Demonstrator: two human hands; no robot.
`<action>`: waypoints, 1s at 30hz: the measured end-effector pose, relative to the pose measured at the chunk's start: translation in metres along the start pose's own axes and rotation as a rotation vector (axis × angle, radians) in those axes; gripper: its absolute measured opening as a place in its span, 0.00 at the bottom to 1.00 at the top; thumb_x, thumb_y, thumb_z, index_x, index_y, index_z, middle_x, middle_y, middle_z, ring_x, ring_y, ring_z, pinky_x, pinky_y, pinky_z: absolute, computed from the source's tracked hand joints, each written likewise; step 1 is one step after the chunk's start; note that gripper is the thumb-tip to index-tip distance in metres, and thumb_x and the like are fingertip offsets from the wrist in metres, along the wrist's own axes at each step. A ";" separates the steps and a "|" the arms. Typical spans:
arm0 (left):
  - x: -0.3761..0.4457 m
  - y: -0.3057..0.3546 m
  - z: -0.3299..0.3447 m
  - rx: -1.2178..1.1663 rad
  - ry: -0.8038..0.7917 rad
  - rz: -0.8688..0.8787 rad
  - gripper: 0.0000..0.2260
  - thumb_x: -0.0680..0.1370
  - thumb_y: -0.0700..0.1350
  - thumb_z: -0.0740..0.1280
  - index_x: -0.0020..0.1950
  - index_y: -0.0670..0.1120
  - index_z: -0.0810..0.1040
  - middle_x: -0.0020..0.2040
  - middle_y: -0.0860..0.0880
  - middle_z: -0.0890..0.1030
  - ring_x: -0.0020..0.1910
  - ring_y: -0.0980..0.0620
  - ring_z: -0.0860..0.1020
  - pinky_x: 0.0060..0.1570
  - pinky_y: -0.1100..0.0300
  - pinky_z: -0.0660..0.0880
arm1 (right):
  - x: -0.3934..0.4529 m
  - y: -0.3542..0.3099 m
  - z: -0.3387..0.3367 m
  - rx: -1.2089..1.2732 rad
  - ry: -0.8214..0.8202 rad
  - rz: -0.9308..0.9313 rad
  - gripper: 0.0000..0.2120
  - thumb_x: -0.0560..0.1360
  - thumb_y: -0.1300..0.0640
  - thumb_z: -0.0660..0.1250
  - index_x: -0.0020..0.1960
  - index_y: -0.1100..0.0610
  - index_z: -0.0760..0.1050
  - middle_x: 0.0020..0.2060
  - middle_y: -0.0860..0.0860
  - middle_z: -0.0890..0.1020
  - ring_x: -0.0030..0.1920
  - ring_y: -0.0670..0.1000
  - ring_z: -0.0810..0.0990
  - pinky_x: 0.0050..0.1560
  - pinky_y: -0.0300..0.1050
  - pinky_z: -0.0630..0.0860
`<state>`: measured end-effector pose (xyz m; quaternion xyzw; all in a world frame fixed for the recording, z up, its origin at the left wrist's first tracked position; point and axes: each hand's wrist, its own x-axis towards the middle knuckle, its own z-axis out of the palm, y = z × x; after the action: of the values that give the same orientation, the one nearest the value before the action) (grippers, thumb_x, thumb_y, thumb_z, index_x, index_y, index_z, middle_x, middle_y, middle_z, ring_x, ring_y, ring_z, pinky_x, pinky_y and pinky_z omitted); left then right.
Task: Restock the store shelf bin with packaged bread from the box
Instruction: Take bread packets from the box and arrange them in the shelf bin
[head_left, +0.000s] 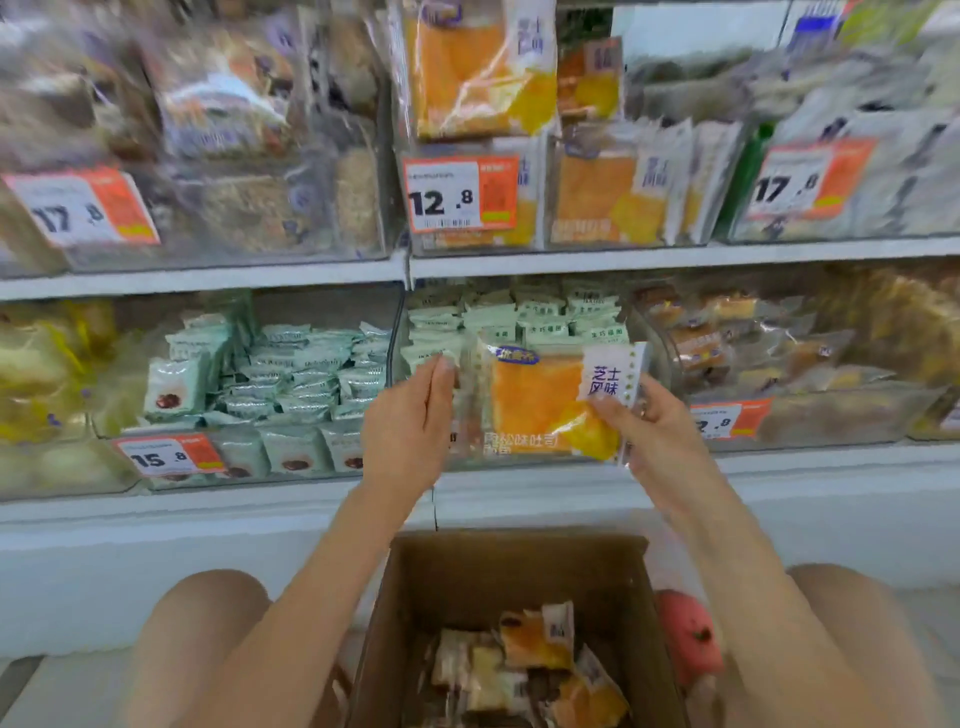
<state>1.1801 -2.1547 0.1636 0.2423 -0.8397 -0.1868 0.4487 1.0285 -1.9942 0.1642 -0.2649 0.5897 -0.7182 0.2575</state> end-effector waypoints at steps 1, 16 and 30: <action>0.022 0.012 -0.006 0.037 0.065 0.054 0.24 0.80 0.56 0.45 0.40 0.44 0.74 0.25 0.51 0.72 0.24 0.48 0.72 0.24 0.56 0.64 | 0.012 -0.028 -0.006 -0.004 0.009 -0.052 0.21 0.62 0.50 0.74 0.53 0.53 0.78 0.48 0.52 0.85 0.48 0.49 0.83 0.52 0.47 0.79; 0.231 0.044 0.051 0.687 0.211 0.594 0.24 0.82 0.51 0.48 0.72 0.41 0.69 0.72 0.42 0.68 0.73 0.44 0.64 0.72 0.46 0.57 | 0.239 -0.256 -0.014 -0.192 0.334 -0.398 0.27 0.74 0.55 0.70 0.69 0.58 0.66 0.59 0.51 0.75 0.55 0.51 0.77 0.57 0.48 0.76; 0.233 0.038 0.059 0.629 0.388 0.677 0.22 0.82 0.50 0.50 0.71 0.41 0.69 0.71 0.43 0.69 0.72 0.45 0.65 0.72 0.46 0.59 | 0.362 -0.229 0.022 -0.698 0.164 -0.196 0.23 0.75 0.61 0.69 0.68 0.60 0.69 0.65 0.57 0.75 0.64 0.57 0.74 0.59 0.45 0.71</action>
<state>1.0093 -2.2518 0.3067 0.1101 -0.7879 0.2799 0.5373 0.7670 -2.2174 0.4212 -0.3333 0.7898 -0.5139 0.0336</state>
